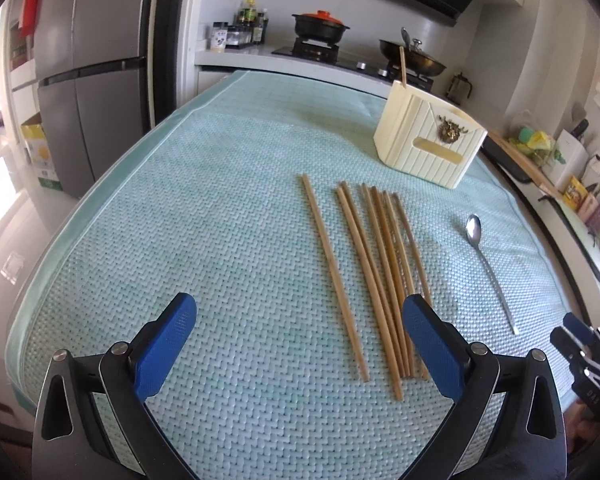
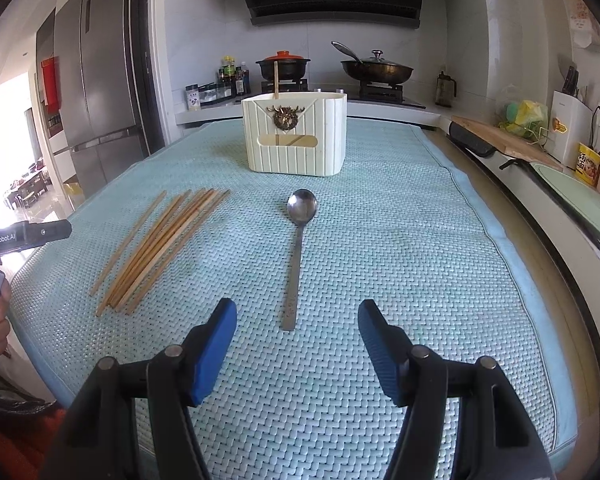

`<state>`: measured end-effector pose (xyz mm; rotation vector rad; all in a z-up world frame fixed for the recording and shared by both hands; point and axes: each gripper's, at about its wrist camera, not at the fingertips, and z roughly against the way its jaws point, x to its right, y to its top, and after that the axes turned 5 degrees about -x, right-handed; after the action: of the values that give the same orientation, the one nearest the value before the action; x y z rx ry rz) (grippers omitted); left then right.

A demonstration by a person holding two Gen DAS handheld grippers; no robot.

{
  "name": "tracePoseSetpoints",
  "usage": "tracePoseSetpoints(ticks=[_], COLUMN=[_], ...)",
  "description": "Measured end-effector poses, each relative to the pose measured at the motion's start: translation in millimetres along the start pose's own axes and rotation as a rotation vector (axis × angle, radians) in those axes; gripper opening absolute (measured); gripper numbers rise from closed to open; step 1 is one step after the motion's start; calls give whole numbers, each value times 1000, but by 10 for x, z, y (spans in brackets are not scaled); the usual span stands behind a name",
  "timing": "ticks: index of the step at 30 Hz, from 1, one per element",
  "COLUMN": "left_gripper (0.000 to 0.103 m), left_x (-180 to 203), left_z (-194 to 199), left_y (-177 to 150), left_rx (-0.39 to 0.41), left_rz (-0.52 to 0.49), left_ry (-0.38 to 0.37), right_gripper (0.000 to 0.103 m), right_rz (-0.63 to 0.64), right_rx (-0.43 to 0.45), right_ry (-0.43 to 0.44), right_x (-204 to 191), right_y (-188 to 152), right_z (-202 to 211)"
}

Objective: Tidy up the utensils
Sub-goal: 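Move the left tool to another chopstick while the right tool approaches the remaining spoon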

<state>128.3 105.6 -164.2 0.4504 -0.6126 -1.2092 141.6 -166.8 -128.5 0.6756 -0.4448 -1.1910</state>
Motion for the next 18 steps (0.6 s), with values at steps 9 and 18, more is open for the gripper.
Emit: tracePoseSetpoints(ticks=[9,18], left_gripper=[102,102], left_x=[24,14], left_z=[-141,-395], left_y=[114,330], left_rx=[-41,-86], left_rz=[-23,-38], left_ry=[0,26], right_gripper=[64,64], right_rz=[-33,-68], right_rx=[-78,-131], right_ry=[42,45], right_x=[66,133], right_y=[43,197], right_z=[-172,-372])
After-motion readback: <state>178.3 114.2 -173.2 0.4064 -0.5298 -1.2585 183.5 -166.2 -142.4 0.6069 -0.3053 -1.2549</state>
